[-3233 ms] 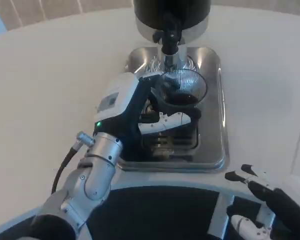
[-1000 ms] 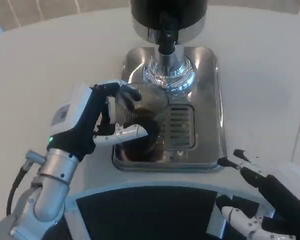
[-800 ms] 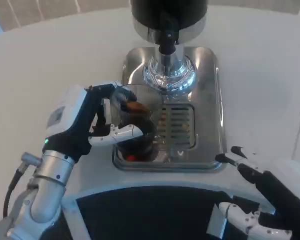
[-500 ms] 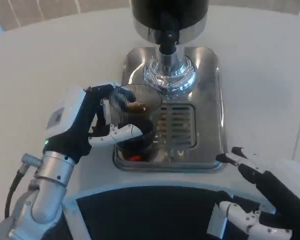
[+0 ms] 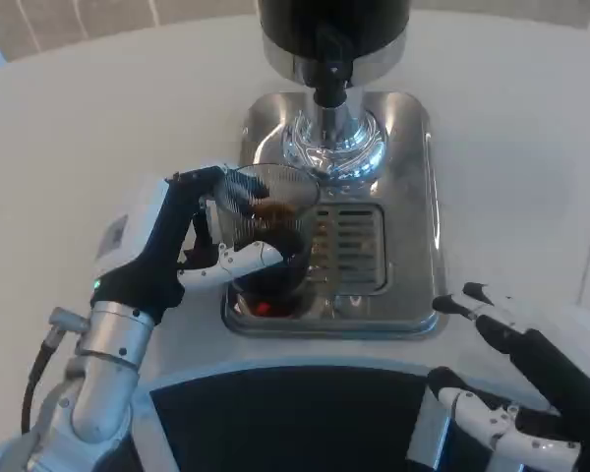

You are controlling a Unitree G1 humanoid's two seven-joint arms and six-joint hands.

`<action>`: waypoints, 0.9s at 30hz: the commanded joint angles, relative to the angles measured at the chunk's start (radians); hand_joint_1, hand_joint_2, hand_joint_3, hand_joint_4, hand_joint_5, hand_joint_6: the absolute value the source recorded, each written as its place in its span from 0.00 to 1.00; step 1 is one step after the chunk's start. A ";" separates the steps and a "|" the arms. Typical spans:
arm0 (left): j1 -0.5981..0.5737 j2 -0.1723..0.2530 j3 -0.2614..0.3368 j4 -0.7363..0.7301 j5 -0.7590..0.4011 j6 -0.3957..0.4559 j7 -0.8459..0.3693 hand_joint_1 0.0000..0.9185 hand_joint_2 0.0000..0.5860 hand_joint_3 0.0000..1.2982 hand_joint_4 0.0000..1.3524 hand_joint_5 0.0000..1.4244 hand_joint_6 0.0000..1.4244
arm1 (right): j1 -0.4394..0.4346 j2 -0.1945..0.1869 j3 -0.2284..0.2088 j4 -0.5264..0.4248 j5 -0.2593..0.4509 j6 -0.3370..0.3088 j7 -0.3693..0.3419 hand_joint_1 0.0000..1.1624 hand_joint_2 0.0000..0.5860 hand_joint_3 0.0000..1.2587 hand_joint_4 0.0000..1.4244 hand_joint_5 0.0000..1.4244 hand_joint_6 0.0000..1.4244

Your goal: Grasp the cup under the faucet to collect the drink, then remove the cup.

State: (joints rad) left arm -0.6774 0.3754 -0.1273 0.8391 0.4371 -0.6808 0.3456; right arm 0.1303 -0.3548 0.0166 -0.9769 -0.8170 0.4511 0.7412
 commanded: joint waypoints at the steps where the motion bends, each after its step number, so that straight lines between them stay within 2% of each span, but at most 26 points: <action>1: -0.004 -0.002 0.030 -0.013 -0.032 -0.031 0.018 0.56 0.16 0.77 0.87 0.91 0.28 | 0.001 -0.005 -0.004 0.007 0.014 0.007 -0.001 0.21 0.78 0.09 0.00 0.00 0.02; 14: 0.019 0.013 0.061 -0.054 -0.042 -0.035 0.006 0.56 0.15 0.77 0.87 0.91 0.29 | 0.005 -0.006 -0.005 -0.003 0.018 0.007 -0.008 0.21 0.78 0.09 0.00 0.00 0.03; 27: 0.065 0.055 0.097 -0.102 -0.058 -0.037 -0.004 0.56 0.15 0.76 0.87 0.91 0.30 | 0.003 -0.008 -0.003 -0.005 0.024 -0.003 -0.019 0.21 0.78 0.09 0.00 0.00 0.03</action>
State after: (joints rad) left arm -0.6302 0.4032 -0.0557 0.7722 0.4021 -0.6809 0.3418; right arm 0.1291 -0.3611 0.0135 -0.9762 -0.7997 0.4528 0.7320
